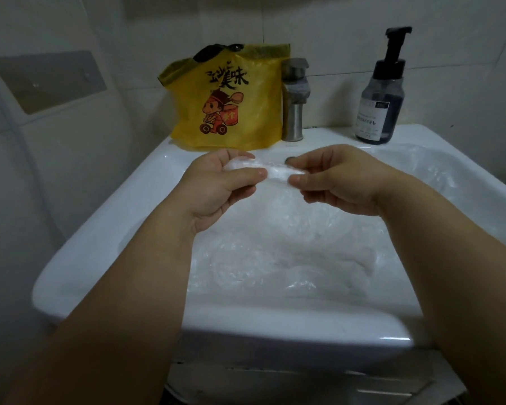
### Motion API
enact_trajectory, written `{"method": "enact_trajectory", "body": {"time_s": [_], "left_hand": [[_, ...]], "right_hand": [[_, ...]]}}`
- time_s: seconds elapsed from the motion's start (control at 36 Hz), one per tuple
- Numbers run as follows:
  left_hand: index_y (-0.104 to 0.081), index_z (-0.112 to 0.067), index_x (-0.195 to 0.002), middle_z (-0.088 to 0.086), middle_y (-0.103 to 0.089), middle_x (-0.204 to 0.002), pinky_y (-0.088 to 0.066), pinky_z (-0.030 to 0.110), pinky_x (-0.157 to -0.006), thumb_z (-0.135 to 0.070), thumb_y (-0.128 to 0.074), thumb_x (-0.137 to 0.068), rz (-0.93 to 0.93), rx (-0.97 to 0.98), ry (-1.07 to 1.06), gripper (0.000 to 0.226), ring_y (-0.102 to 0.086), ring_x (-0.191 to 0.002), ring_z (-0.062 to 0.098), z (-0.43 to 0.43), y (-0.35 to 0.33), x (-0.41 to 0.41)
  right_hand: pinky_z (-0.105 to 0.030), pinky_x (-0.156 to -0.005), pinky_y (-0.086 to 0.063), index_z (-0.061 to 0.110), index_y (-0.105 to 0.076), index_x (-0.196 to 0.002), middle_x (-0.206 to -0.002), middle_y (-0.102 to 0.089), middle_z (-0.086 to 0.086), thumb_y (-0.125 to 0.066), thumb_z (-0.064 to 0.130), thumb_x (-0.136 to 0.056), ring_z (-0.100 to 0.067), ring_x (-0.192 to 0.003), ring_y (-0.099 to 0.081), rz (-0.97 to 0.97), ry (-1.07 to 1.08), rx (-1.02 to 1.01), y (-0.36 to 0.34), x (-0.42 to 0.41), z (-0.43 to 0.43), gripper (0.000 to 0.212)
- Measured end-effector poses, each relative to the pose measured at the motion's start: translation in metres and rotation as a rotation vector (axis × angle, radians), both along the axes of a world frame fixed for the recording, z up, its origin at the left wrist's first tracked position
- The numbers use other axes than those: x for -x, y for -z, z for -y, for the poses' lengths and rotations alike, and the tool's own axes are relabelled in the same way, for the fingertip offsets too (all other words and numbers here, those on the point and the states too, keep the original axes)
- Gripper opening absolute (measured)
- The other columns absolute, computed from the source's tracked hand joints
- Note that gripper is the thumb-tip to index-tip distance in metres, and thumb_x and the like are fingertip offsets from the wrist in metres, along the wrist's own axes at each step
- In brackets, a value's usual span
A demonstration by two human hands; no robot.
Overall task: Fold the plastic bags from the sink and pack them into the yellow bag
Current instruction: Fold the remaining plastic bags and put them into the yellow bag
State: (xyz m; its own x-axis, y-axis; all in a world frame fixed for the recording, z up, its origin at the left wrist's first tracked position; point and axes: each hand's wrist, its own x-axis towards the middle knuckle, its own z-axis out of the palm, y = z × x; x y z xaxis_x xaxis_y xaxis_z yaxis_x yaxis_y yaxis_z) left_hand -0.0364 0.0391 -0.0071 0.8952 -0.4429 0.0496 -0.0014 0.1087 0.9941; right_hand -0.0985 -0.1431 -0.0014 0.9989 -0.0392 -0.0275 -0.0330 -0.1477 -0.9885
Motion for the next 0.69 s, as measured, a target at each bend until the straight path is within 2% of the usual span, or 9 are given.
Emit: {"method": "enact_trajectory", "body": {"time_s": [0.08, 0.14, 0.22, 0.31, 0.36, 0.44, 0.5, 0.58, 0.69], "left_hand": [[-0.063, -0.013, -0.089, -0.003, -0.064, -0.080, -0.051, 0.013, -0.057, 0.000, -0.070, -0.082, 0.046, -0.019, -0.025, 0.016, -0.061, -0.062, 0.003, 0.002, 0.002, -0.001], [-0.063, -0.012, -0.093, -0.003, -0.063, -0.079, -0.050, 0.013, -0.056, -0.003, -0.070, -0.082, 0.057, -0.001, -0.038, 0.016, -0.060, -0.062, 0.002, 0.004, 0.004, -0.003], [-0.063, -0.012, -0.095, -0.005, -0.064, -0.077, -0.049, 0.013, -0.059, -0.009, -0.069, -0.083, 0.040, 0.151, -0.090, 0.014, -0.061, -0.066, 0.002, 0.005, 0.002, -0.005], [-0.061, -0.016, -0.101, -0.006, -0.068, -0.086, -0.051, 0.020, -0.072, -0.025, -0.067, -0.080, -0.022, 0.242, -0.063, 0.023, -0.064, -0.082, 0.004, 0.008, 0.000, -0.003], [-0.059, -0.015, -0.107, -0.003, -0.067, -0.099, -0.051, 0.026, -0.078, -0.042, -0.063, -0.070, -0.041, 0.109, 0.087, 0.046, -0.064, -0.096, 0.012, 0.013, 0.005, 0.002], [-0.059, -0.016, -0.113, -0.003, -0.067, -0.093, -0.052, 0.030, -0.080, -0.057, -0.054, -0.070, 0.008, -0.176, 0.289, 0.061, -0.065, -0.090, 0.012, 0.024, 0.015, 0.010], [-0.063, -0.017, -0.107, -0.001, -0.070, -0.086, -0.055, 0.033, -0.083, -0.058, -0.049, -0.081, -0.009, -0.177, 0.269, 0.050, -0.068, -0.083, 0.013, 0.028, 0.017, 0.010], [-0.066, -0.016, -0.104, 0.003, -0.072, -0.087, -0.055, 0.036, -0.087, -0.046, -0.041, -0.100, 0.030, -0.193, 0.144, 0.040, -0.070, -0.086, 0.018, 0.030, 0.018, 0.004], [-0.073, -0.021, -0.087, -0.004, -0.072, -0.078, -0.055, 0.033, -0.081, -0.042, -0.038, -0.102, 0.053, -0.139, 0.036, 0.044, -0.067, -0.087, 0.018, 0.028, 0.014, -0.001]], "right_hand": [[-0.021, -0.058, -0.051, 0.005, -0.069, -0.092, -0.070, -0.058, -0.005, -0.064, 0.007, -0.088, -0.013, -0.063, -0.053, -0.071, -0.023, 0.131, 0.001, 0.000, -0.004, 0.007], [-0.022, -0.060, -0.050, 0.003, -0.068, -0.091, -0.070, -0.055, -0.005, -0.062, 0.012, -0.091, -0.014, -0.064, -0.050, -0.074, -0.008, 0.176, 0.001, 0.000, -0.007, 0.010], [-0.023, -0.062, -0.048, 0.001, -0.067, -0.096, -0.070, -0.052, -0.004, -0.058, 0.020, -0.094, -0.013, -0.064, -0.048, 0.004, 0.027, 0.161, 0.001, 0.000, -0.012, 0.021], [-0.024, -0.061, -0.046, 0.003, -0.066, -0.094, -0.069, -0.051, -0.003, -0.056, 0.022, -0.095, -0.011, -0.061, -0.047, 0.096, 0.066, 0.161, 0.004, 0.000, -0.022, 0.022], [-0.024, -0.059, -0.043, 0.005, -0.064, -0.084, -0.066, -0.050, -0.003, -0.055, 0.021, -0.095, -0.010, -0.057, -0.045, 0.132, 0.051, 0.103, 0.006, 0.001, -0.030, 0.021], [-0.023, -0.054, -0.039, 0.003, -0.065, -0.082, -0.065, -0.054, -0.006, -0.053, 0.014, -0.096, -0.013, -0.056, -0.046, 0.144, 0.023, 0.022, 0.010, 0.000, -0.037, 0.022], [-0.021, -0.053, -0.041, 0.008, -0.068, -0.084, -0.068, -0.060, -0.006, -0.052, 0.012, -0.096, -0.013, -0.059, -0.052, 0.134, -0.008, 0.034, 0.012, 0.001, -0.038, 0.020], [-0.020, -0.052, -0.040, 0.019, -0.065, -0.078, -0.059, -0.061, 0.008, -0.052, 0.017, -0.097, -0.005, -0.052, -0.048, 0.106, -0.043, 0.116, 0.016, 0.001, -0.039, 0.023], [-0.020, -0.052, -0.040, 0.001, -0.062, -0.075, -0.054, -0.056, 0.014, -0.056, 0.017, -0.095, -0.007, -0.050, -0.043, 0.074, -0.029, 0.068, 0.015, -0.001, -0.037, 0.026]]}}
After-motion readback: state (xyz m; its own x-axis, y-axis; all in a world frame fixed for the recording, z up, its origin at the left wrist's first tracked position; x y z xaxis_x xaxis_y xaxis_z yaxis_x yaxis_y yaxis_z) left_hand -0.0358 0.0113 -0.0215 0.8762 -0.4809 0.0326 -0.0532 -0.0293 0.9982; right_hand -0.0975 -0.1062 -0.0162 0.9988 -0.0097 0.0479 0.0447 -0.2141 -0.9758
